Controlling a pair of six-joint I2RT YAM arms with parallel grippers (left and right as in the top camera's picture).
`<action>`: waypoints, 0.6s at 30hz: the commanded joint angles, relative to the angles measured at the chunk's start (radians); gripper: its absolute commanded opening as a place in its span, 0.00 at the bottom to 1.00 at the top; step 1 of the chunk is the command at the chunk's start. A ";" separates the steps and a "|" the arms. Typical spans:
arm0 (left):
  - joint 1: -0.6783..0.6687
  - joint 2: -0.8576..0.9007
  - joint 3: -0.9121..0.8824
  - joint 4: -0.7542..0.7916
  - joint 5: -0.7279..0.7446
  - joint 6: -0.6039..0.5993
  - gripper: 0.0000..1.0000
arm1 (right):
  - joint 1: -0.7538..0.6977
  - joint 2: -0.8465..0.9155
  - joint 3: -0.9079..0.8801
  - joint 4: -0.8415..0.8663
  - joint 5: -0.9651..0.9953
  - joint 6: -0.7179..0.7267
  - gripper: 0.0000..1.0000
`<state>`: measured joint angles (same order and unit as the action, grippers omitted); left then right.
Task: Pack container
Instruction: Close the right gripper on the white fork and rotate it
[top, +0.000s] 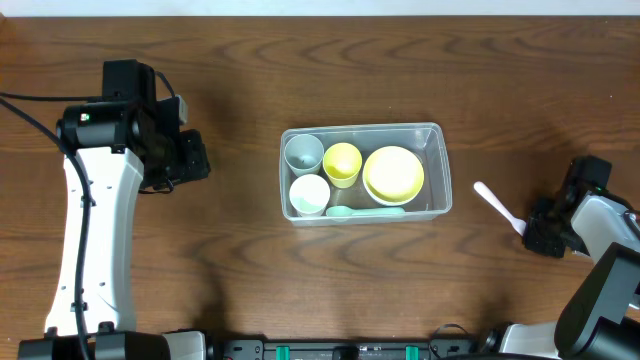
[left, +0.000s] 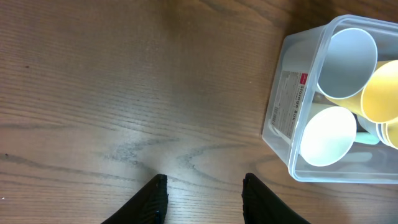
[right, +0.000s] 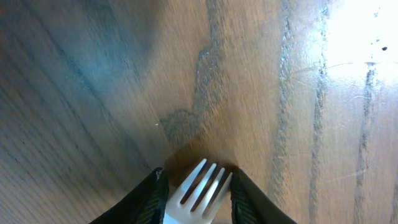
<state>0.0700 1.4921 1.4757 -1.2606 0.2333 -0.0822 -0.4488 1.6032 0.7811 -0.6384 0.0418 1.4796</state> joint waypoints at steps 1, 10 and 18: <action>-0.001 -0.011 -0.004 -0.008 0.003 -0.005 0.40 | -0.008 0.035 -0.032 0.007 0.006 0.001 0.33; -0.001 -0.011 -0.004 -0.011 0.003 -0.005 0.41 | -0.008 0.035 -0.032 0.068 0.011 0.000 0.38; -0.001 -0.011 -0.004 -0.011 0.003 -0.005 0.41 | -0.002 0.035 -0.032 0.059 -0.008 -0.042 0.47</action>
<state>0.0700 1.4921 1.4757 -1.2678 0.2333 -0.0822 -0.4488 1.6032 0.7795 -0.5648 0.0376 1.4635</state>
